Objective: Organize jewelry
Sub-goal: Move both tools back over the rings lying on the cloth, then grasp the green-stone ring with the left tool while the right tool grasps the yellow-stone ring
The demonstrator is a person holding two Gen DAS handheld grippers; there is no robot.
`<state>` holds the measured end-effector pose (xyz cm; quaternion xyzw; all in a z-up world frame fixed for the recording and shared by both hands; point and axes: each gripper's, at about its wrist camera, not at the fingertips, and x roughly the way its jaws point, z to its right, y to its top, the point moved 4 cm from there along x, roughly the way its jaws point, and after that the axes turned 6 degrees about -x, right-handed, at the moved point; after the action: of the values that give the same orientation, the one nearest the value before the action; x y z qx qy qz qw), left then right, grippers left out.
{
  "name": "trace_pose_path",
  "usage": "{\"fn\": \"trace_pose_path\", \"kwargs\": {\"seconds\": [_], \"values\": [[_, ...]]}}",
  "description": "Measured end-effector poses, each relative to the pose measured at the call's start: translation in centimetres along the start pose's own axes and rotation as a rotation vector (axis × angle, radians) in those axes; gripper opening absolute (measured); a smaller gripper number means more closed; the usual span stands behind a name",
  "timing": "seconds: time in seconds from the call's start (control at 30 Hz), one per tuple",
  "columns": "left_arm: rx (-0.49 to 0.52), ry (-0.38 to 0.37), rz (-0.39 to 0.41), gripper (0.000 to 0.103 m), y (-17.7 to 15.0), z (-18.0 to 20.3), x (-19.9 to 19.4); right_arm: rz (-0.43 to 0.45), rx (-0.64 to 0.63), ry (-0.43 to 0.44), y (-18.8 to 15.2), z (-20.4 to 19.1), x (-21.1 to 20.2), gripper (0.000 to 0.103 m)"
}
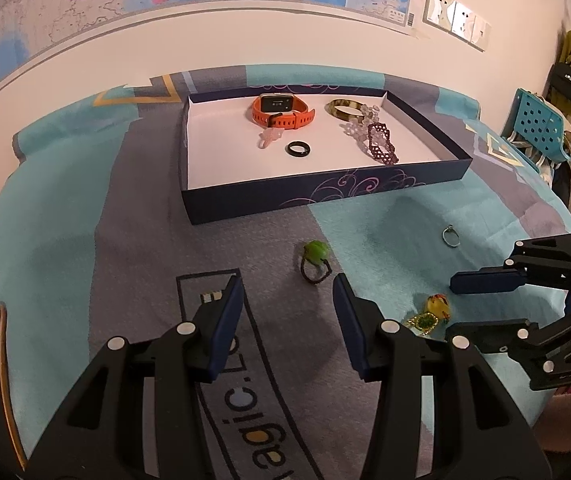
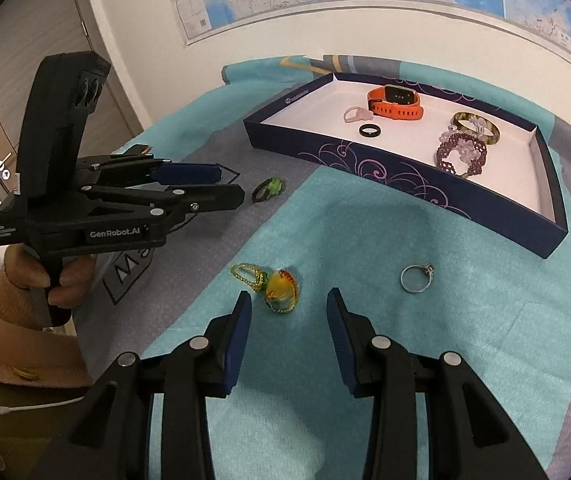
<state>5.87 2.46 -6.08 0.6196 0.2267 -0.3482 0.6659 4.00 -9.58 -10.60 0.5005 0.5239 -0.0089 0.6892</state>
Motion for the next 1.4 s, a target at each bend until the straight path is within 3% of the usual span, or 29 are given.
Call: {"fn": "trace_pose_path", "kwargs": {"seconds": [0.23,0.37,0.63,0.8,1.07,1.2,1.4], "values": [[0.009,-0.003,0.001,0.046,0.0,0.3,0.0,-0.007,-0.039,-0.057,0.5,-0.2,0.5,0.027],[0.022,-0.003,-0.004,0.046,0.1,0.5,0.3,-0.005,-0.048,-0.074,0.6,-0.2,0.6,0.012],[0.066,-0.02,-0.014,0.044,0.6,1.6,1.1,0.008,0.003,-0.062,0.5,0.8,0.3,0.011],[0.047,-0.047,-0.052,0.031,1.1,1.5,2.4,0.02,0.02,-0.066,0.5,1.2,0.0,0.011],[0.036,-0.07,-0.061,0.03,1.7,1.5,3.2,0.025,0.043,-0.049,0.6,1.4,0.0,0.011],[0.037,-0.063,-0.063,0.019,1.8,1.6,3.3,0.03,0.047,-0.052,0.7,1.5,-0.1,0.011],[0.031,-0.062,-0.06,0.019,1.8,1.7,3.3,0.041,0.061,-0.049,0.9,2.0,-0.3,0.011]]}}
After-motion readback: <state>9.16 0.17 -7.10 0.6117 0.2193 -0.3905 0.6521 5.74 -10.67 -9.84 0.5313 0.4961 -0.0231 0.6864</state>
